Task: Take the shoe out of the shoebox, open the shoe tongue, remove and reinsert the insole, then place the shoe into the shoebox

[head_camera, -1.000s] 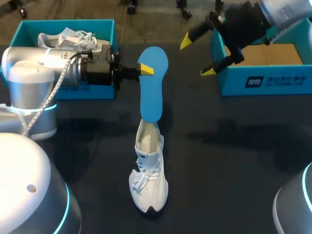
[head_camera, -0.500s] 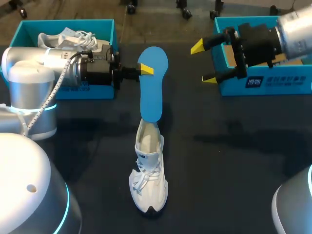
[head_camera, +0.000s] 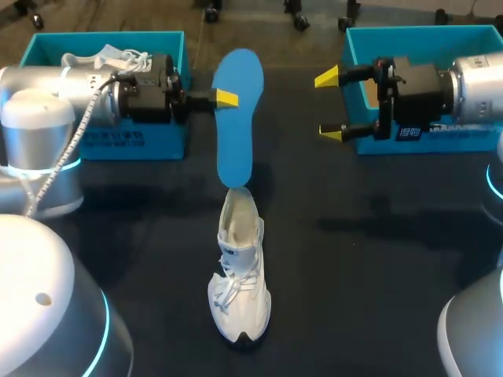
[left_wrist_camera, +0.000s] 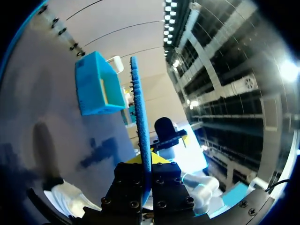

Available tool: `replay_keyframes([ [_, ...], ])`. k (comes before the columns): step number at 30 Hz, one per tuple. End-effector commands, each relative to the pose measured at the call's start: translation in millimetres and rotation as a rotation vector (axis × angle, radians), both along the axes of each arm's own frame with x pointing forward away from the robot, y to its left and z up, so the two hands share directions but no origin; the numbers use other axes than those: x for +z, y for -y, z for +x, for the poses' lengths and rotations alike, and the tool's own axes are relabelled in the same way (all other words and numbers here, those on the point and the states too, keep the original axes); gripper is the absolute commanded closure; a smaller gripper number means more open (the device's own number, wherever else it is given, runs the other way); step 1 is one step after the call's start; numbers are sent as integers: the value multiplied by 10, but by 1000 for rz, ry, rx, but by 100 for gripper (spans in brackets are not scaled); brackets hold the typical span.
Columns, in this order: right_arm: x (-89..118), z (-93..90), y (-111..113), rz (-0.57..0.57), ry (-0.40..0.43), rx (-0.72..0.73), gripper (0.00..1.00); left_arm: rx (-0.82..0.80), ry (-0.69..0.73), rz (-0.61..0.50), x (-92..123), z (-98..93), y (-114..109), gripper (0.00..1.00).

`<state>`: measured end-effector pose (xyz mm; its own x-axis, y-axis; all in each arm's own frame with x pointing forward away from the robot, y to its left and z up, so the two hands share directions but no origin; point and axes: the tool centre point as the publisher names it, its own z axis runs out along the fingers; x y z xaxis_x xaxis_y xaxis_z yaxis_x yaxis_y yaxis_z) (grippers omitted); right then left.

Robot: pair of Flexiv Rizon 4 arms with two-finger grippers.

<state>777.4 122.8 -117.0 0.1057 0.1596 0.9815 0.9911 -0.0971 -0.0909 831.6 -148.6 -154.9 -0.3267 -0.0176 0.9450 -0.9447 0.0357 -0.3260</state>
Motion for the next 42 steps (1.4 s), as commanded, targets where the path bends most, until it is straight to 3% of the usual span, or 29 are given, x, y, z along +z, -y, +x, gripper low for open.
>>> replay_keyframes([
  [1,-37,23,-35,25,3,-3,0,-20,128,-26,98,44,-85,100],
  [4,-49,25,-32,72,19,1,0,-31,226,-48,164,77,-110,100],
  [13,-49,25,-32,72,19,1,0,-83,561,-93,366,134,-169,100],
  [16,-49,25,-32,72,19,1,0,-109,724,-108,440,157,-180,100],
  [20,-49,25,-32,72,19,1,0,-178,1047,-163,528,143,-228,100],
  [23,-49,25,-32,72,19,1,0,-166,1262,-137,562,172,-239,100],
  [34,-49,25,-32,72,19,1,0,-166,1262,-137,562,172,-239,100],
  [42,-49,25,-32,72,19,1,0,-112,1225,-218,471,739,-356,100],
])
